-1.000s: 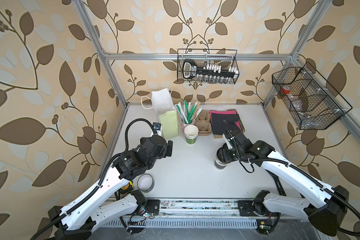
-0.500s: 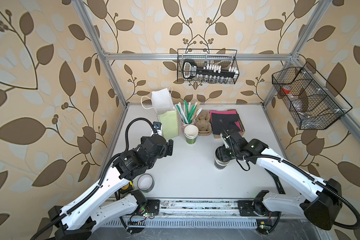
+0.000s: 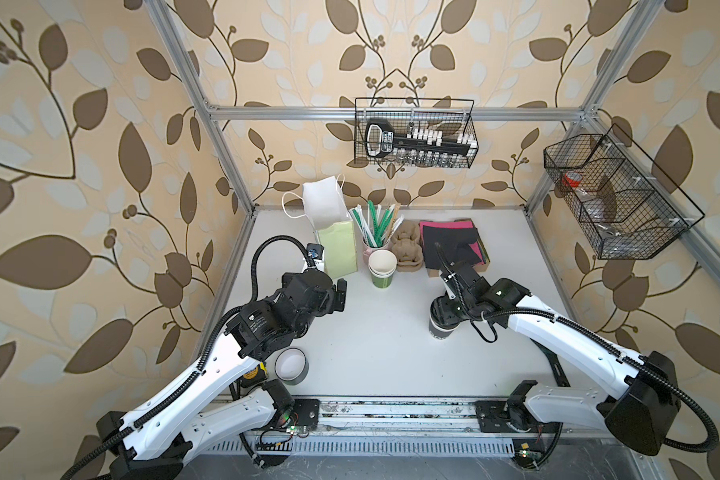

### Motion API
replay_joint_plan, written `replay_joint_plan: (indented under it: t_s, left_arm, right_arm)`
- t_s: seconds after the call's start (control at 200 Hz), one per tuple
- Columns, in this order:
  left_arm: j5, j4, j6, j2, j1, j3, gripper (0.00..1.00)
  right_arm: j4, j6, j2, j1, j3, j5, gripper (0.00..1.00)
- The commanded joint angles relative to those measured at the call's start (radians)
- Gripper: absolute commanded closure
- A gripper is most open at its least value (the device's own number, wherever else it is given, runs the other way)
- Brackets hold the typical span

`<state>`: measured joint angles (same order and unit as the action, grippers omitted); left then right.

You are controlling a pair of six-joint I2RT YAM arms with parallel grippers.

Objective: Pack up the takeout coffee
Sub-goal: 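Lower and press the black lid onto the cup rim with the right gripper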

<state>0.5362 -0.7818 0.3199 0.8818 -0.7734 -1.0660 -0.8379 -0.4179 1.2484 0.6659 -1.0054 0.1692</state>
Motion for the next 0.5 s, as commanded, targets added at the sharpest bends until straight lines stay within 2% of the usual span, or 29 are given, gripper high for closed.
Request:
replay_joint_plan:
  t_s: [0.0, 0.495]
  left_arm:
    - [0.039, 0.018, -0.005, -0.001, -0.007, 0.002, 0.01]
    - [0.035, 0.019, -0.005, -0.002, -0.008, 0.005, 0.01]
  right_arm:
    - [-0.02, -0.004, -0.004, 0.015, 0.01, 0.013, 0.41]
    - [-0.015, -0.016, -0.015, 0.021, 0.046, 0.022, 0.4]
